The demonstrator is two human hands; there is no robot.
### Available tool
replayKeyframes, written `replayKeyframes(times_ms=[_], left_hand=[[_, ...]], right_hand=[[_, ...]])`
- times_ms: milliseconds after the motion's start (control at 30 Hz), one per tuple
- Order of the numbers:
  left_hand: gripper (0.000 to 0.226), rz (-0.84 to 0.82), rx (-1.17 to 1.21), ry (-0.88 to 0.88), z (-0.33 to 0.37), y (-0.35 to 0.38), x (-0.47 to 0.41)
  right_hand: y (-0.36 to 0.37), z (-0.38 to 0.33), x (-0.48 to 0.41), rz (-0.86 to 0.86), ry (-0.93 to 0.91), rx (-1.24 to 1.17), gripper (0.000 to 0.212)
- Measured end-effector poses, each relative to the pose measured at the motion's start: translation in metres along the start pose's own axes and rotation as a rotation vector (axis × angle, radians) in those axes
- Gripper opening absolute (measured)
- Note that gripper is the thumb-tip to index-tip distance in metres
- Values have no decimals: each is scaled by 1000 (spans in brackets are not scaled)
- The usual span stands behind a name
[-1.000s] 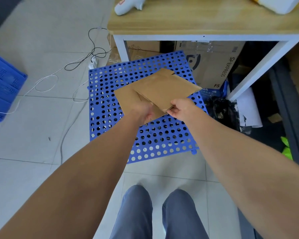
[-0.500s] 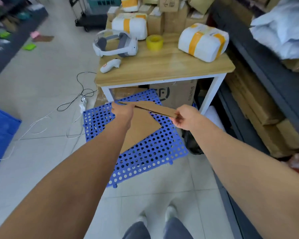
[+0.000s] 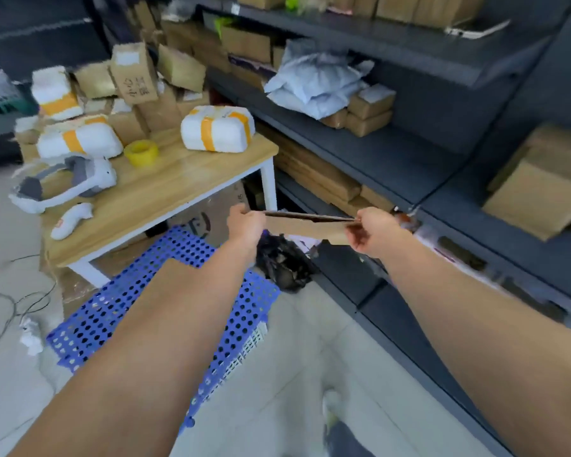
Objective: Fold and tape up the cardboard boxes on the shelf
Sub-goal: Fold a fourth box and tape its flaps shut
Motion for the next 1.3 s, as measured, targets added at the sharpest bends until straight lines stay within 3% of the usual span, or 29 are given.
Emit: replayKeyframes(times_ms=[100, 200, 333, 467, 633, 800, 967, 1200, 1300], left_hand=[[55, -147, -74, 60, 3, 68, 22], [57, -300, -124, 114, 9, 139, 53], [39, -471, -202, 191, 17, 237, 100], [34, -588, -248, 206, 22, 335, 152], [38, -702, -270, 243, 25, 438, 213], [38, -700, -275, 260, 29, 500, 239], [40, -679, -287, 242, 28, 532, 244], [31, -680, -348, 188, 32, 557, 229], [40, -728, -412, 138, 40, 571, 223]], right_hand=[[-79, -5, 14, 146, -42, -115, 25], [-157, -12, 36, 273, -74, -195, 24], [-257, -22, 63, 411, -167, -323, 30], [-357, -28, 84, 548, -238, -477, 30], [-459, -35, 98, 688, -246, -499, 45], [-511, -48, 90, 631, -296, -416, 55], [-534, -54, 66, 537, -284, -355, 51], [-545, -68, 38, 573, -239, -335, 56], [-549, -77, 29, 589, -218, -340, 53]])
Point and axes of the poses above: each hand's wrist, its own x-axis away from the middle knuckle, its own y-axis out of the palm, z = x × y, the point moved 5 cm from there along -x, towards the middle knuckle, and after that the axes turned 4 degrees about x, right-handed, at the moved point
